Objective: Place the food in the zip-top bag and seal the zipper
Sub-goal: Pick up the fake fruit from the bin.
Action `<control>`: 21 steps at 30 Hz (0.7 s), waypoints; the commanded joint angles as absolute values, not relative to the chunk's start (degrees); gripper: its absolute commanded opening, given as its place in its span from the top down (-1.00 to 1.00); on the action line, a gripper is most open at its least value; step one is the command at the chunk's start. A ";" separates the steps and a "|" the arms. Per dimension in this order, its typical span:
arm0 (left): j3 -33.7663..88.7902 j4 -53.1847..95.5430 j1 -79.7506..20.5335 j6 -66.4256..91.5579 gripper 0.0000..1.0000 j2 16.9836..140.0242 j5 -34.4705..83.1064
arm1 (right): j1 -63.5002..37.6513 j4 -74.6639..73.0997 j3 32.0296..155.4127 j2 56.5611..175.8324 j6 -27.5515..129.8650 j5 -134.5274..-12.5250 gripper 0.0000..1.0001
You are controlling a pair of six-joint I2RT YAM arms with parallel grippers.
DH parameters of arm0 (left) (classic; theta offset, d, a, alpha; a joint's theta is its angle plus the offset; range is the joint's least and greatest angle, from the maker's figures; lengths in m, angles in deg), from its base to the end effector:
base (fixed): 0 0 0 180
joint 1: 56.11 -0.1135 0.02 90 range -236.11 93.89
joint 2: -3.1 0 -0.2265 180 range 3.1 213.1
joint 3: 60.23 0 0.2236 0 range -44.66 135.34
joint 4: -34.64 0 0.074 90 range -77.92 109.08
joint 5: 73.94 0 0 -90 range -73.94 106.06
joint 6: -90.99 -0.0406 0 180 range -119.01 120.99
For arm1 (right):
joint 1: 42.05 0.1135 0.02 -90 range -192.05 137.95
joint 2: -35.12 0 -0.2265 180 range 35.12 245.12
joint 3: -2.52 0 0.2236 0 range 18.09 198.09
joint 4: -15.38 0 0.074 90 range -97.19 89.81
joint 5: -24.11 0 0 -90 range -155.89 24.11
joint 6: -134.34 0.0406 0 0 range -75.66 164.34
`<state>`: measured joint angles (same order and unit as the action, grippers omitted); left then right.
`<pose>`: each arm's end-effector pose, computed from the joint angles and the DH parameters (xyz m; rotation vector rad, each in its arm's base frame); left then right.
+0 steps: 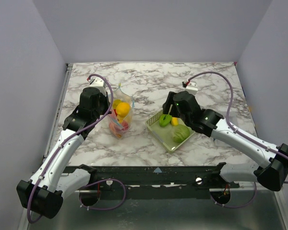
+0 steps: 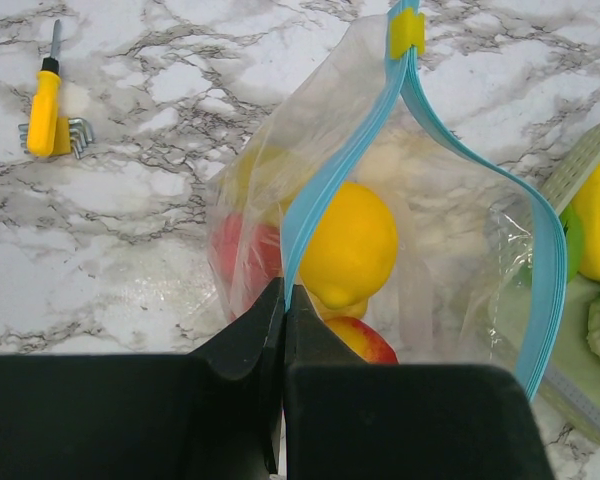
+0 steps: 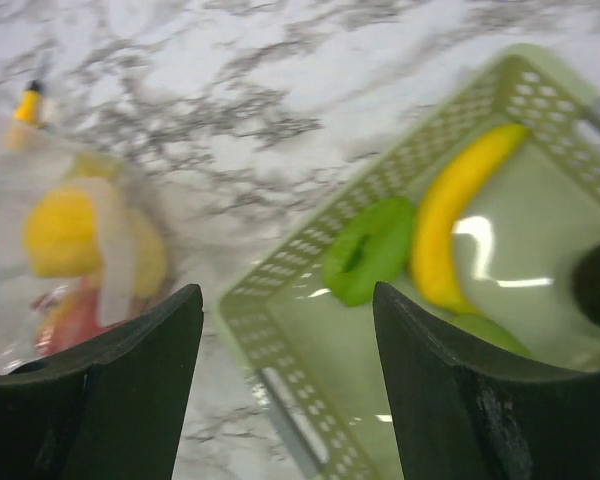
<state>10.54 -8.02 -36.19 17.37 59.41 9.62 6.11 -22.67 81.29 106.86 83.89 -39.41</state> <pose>0.2005 -0.0678 0.3038 -0.0057 2.0710 -0.2752 0.1906 0.1857 0.2991 0.1189 2.0786 0.4585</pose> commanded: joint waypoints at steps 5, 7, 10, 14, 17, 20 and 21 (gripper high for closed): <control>10.47 -7.32 -36.60 18.04 1.00 59.08 11.31 | -1.70 -45.03 82.29 105.92 85.02 -19.84 -0.48; 10.36 -7.33 -36.60 18.04 1.00 59.17 11.20 | -3.31 -48.47 83.85 108.33 84.73 -18.92 -0.51; 10.34 -7.30 -36.60 18.04 1.00 59.19 11.14 | -4.14 -52.03 85.78 112.53 83.68 -18.46 -0.53; 10.45 -7.34 -36.68 18.04 1.00 59.35 11.18 | -4.43 -52.07 86.54 117.81 81.23 -22.06 -0.54; 10.45 -7.35 -36.68 18.04 1.00 59.35 11.13 | -4.81 -53.13 87.15 122.74 81.52 -22.59 -0.52; 10.21 -7.27 -36.68 18.03 1.00 59.26 11.05 | -6.28 -54.62 87.69 127.17 82.05 -22.11 -0.53; 10.27 -7.29 -36.68 18.04 1.00 59.18 11.11 | -6.70 -54.52 87.78 128.52 81.73 -22.15 -0.53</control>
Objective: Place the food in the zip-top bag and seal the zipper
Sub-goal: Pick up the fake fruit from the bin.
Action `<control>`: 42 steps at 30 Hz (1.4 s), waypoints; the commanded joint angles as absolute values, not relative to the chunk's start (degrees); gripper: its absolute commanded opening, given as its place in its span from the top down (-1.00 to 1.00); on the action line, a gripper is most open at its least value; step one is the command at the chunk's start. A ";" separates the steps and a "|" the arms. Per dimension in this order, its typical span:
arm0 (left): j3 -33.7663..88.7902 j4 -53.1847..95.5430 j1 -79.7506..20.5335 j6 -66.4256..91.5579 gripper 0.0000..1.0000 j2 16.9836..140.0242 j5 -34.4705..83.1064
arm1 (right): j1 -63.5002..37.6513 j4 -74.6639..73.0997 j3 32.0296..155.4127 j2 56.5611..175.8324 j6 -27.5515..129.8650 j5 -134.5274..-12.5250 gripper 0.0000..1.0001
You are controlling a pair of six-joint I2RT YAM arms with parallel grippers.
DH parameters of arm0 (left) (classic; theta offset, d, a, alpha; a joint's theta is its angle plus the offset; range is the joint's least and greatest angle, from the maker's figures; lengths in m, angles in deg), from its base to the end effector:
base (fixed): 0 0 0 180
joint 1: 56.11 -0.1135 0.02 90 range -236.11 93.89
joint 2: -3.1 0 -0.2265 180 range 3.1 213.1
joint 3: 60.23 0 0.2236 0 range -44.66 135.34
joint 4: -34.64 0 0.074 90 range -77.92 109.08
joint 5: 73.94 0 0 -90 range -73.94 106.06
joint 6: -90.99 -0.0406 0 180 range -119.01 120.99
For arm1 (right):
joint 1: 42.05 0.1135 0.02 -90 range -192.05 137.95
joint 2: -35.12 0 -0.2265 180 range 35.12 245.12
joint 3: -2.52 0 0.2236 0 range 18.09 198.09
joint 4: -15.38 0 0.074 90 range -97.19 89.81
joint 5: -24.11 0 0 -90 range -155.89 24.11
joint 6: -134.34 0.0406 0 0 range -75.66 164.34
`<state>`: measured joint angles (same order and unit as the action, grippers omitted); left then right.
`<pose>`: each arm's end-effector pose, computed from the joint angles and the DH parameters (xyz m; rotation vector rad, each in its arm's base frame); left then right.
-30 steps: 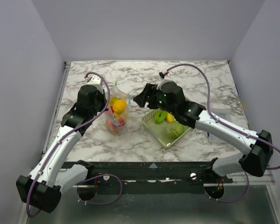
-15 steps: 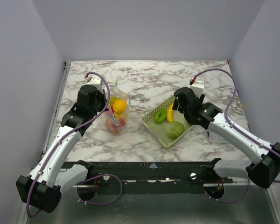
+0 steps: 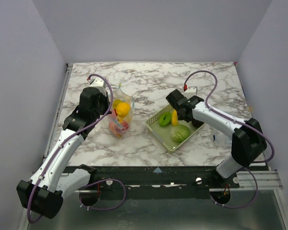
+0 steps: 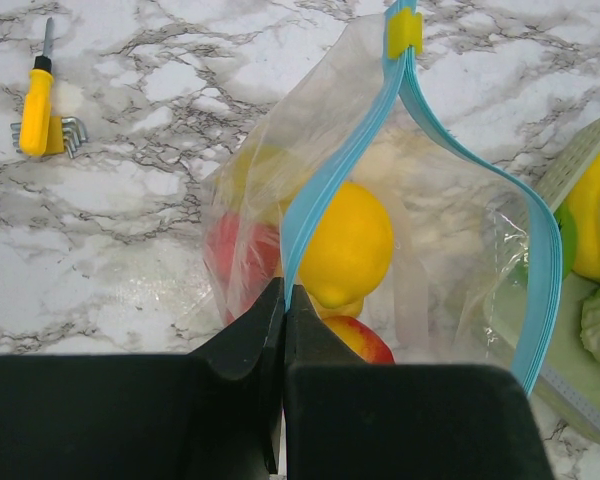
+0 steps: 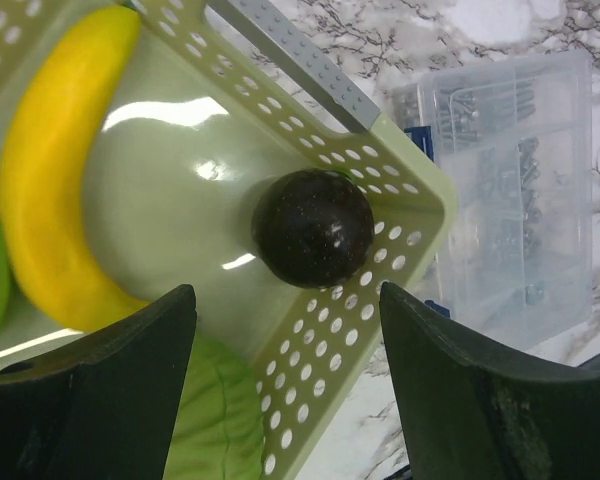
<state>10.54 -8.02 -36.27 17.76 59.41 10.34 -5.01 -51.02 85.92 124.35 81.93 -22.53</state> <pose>0.2005 -0.0680 0.3037 -0.0064 2.0731 -0.2912 0.2331 0.1410 0.2187 0.1603 2.3943 -0.5303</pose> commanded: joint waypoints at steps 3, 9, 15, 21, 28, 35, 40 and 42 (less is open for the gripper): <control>10.36 -7.28 -36.68 18.13 1.00 59.28 11.48 | -7.05 -52.95 87.61 131.20 80.32 -21.06 -0.59; 10.23 -7.15 -36.77 18.04 1.00 59.00 11.37 | -8.02 -52.94 88.04 136.01 79.71 -18.15 -0.70; 10.25 -7.20 -36.77 18.05 1.00 59.00 11.49 | -9.64 -49.26 86.23 138.71 77.98 -18.96 -0.68; 10.34 -7.20 -36.77 18.13 1.00 59.17 11.57 | -9.71 -47.36 86.49 141.15 76.22 -17.67 -0.43; 10.29 -7.29 -36.77 18.04 1.00 59.21 11.31 | -9.62 -50.34 89.97 138.96 76.86 -19.79 -0.07; 10.54 -7.37 -36.90 18.04 1.00 59.38 11.16 | -9.38 -45.10 92.19 127.14 70.94 -35.18 0.08; 10.36 -7.27 -37.30 18.08 1.00 59.36 11.13 | -9.36 -28.34 85.05 116.95 70.61 -58.36 0.13; 10.28 -7.22 -37.30 18.06 1.00 59.50 11.13 | -9.36 -19.27 81.74 113.16 73.39 -68.53 0.13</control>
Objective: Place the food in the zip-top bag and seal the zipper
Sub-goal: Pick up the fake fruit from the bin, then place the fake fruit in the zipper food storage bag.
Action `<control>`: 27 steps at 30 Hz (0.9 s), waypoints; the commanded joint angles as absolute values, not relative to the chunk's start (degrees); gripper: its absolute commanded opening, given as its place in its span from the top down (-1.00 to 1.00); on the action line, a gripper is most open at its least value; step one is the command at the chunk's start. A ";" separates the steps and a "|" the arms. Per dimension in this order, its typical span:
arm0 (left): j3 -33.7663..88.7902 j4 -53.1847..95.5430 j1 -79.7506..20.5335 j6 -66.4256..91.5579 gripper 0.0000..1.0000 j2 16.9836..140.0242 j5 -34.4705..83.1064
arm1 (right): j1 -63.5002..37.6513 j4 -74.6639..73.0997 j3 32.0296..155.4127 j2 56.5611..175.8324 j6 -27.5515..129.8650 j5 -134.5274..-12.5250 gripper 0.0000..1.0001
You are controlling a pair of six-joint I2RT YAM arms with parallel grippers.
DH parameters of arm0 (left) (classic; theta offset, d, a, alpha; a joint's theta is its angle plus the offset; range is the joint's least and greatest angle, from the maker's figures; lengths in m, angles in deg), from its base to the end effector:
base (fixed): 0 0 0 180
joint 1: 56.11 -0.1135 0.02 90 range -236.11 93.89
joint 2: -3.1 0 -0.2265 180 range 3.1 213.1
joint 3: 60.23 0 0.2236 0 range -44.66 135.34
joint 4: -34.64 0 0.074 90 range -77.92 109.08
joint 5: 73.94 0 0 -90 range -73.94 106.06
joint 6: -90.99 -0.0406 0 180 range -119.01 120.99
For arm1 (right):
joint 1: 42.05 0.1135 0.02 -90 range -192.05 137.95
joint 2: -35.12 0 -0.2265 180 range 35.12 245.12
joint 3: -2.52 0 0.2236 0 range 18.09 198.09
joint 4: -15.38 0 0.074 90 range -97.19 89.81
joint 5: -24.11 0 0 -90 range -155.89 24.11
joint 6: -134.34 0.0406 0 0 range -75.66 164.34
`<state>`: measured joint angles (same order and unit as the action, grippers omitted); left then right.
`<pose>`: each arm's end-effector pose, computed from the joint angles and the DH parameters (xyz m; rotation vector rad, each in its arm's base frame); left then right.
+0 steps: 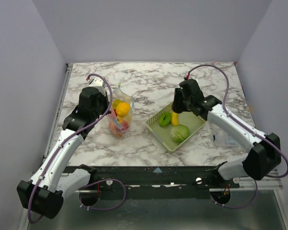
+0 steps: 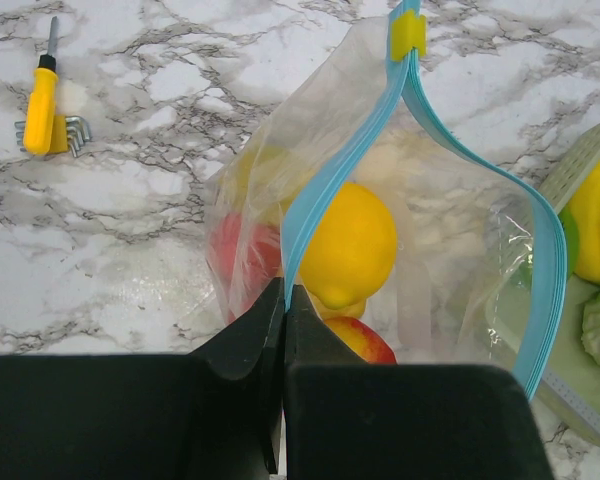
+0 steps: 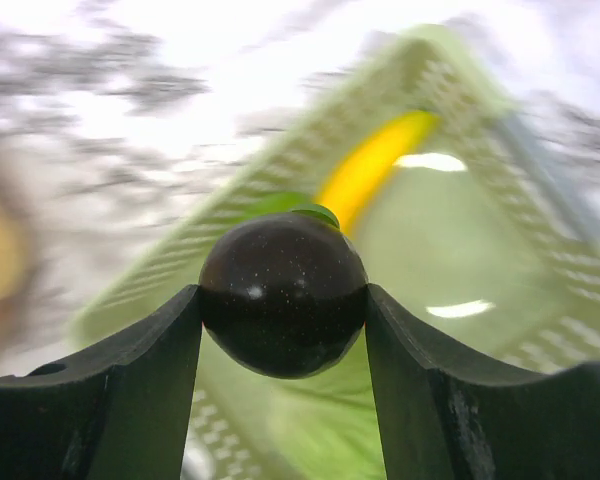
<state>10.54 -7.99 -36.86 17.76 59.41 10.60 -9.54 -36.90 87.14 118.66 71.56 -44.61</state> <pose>0.2012 -0.0662 0.3038 -0.0143 2.0727 -0.2897 0.2509 0.1424 0.2556 0.0474 2.3833 0.0296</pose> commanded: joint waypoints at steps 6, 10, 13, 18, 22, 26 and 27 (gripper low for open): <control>10.52 -7.38 -37.30 18.29 1.00 59.97 11.62 | -9.27 7.82 76.13 110.94 87.69 -92.64 0.13; 10.52 -7.33 -37.37 18.30 1.00 59.96 11.66 | -7.47 18.87 78.23 114.07 94.75 -97.78 0.12; 10.54 -7.38 -37.39 18.21 1.00 59.88 11.42 | -4.48 16.95 84.14 118.52 93.91 -96.39 0.12; 10.38 -7.36 -37.48 18.13 1.00 59.75 11.18 | 0.34 9.80 92.93 124.33 89.21 -88.12 0.12; 10.44 -7.38 -37.48 18.15 1.00 59.83 11.40 | 1.64 7.64 95.54 127.72 86.51 -84.49 -0.01; 10.45 -7.38 -37.52 18.13 1.00 59.79 11.44 | 3.13 4.90 98.77 130.55 83.90 -81.38 -0.38; 10.44 -7.37 -37.55 18.13 1.00 59.68 11.40 | 3.45 3.88 99.87 131.54 83.39 -80.76 -0.46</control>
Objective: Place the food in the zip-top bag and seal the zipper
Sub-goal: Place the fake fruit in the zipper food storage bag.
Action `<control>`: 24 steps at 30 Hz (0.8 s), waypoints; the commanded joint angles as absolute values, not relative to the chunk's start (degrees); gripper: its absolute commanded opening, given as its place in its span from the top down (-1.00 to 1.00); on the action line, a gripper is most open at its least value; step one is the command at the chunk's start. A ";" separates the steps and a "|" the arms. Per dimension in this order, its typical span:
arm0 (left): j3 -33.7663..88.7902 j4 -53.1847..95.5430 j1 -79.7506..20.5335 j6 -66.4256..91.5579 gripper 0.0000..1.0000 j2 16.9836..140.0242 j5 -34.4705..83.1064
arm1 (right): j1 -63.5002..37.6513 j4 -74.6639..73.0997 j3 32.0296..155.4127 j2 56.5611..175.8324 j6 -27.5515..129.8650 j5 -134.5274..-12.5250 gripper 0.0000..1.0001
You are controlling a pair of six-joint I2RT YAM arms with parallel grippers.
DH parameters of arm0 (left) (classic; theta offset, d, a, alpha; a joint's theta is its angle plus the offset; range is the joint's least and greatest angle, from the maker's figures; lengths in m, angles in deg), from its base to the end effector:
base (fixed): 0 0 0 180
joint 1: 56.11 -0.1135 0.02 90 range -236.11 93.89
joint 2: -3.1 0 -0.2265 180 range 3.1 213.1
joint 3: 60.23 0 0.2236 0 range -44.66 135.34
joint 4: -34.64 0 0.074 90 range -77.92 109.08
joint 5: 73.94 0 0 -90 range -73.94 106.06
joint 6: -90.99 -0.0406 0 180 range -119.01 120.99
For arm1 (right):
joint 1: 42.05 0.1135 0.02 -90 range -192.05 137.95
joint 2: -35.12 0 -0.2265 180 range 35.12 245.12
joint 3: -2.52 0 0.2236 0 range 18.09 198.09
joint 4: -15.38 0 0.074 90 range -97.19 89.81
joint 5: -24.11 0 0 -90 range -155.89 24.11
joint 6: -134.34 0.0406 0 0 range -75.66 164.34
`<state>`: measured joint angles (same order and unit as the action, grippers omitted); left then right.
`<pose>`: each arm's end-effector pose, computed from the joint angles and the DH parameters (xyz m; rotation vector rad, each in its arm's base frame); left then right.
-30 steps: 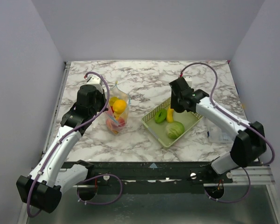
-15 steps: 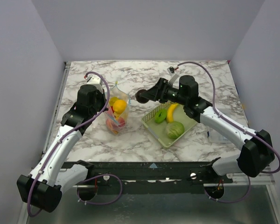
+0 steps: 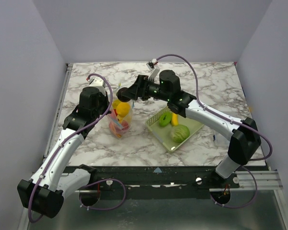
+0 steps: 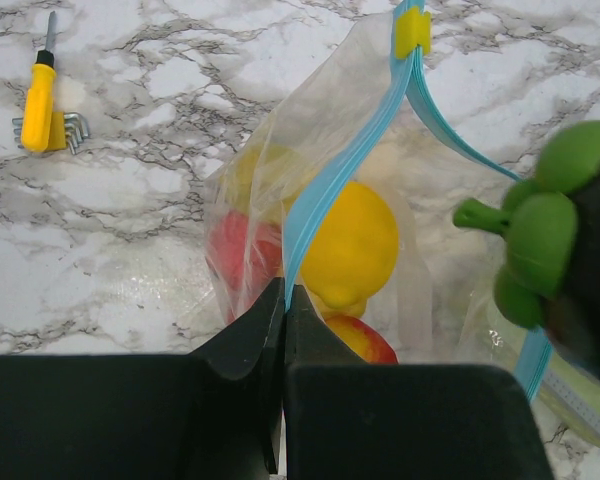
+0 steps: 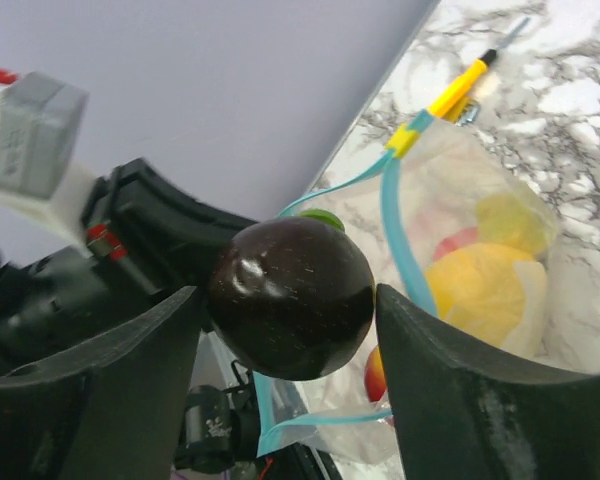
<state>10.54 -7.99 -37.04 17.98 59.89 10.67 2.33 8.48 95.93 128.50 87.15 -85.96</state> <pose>0.2029 -0.0661 0.3022 -0.0203 2.0811 -0.2888 0.2535 0.2675 0.3263 -0.3205 1.8743 1.3894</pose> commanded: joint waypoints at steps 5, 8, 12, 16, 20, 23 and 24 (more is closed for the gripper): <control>10.45 -7.37 -37.56 18.13 1.00 59.61 11.40 | 4.96 -1.31 105.25 134.25 80.80 -78.13 -0.73; 10.47 -7.37 -37.56 18.13 1.00 59.52 11.39 | 5.05 -2.56 105.74 133.77 80.44 -76.32 -0.75; 10.42 -7.38 -37.60 18.19 1.00 59.53 11.49 | 5.03 -4.41 104.82 131.82 79.51 -74.15 -0.74; 10.45 -7.36 -37.65 18.30 1.00 59.52 11.84 | 4.98 -6.86 102.76 129.21 78.48 -70.70 -0.72; 10.29 -7.36 -37.65 18.28 1.00 59.34 11.66 | 4.97 -13.49 100.51 125.76 77.67 -59.99 -0.68; 10.25 -7.20 -37.65 18.31 1.00 59.29 11.66 | 4.73 -23.12 99.77 124.47 77.83 -48.83 -0.56; 10.34 -7.28 -37.65 18.38 1.00 59.30 11.87 | 4.64 -26.23 99.51 124.58 77.91 -45.94 -0.52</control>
<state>10.54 -7.99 -37.30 18.02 59.89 10.73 4.78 -12.52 101.07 126.69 78.89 -62.46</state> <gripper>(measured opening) 0.010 0.792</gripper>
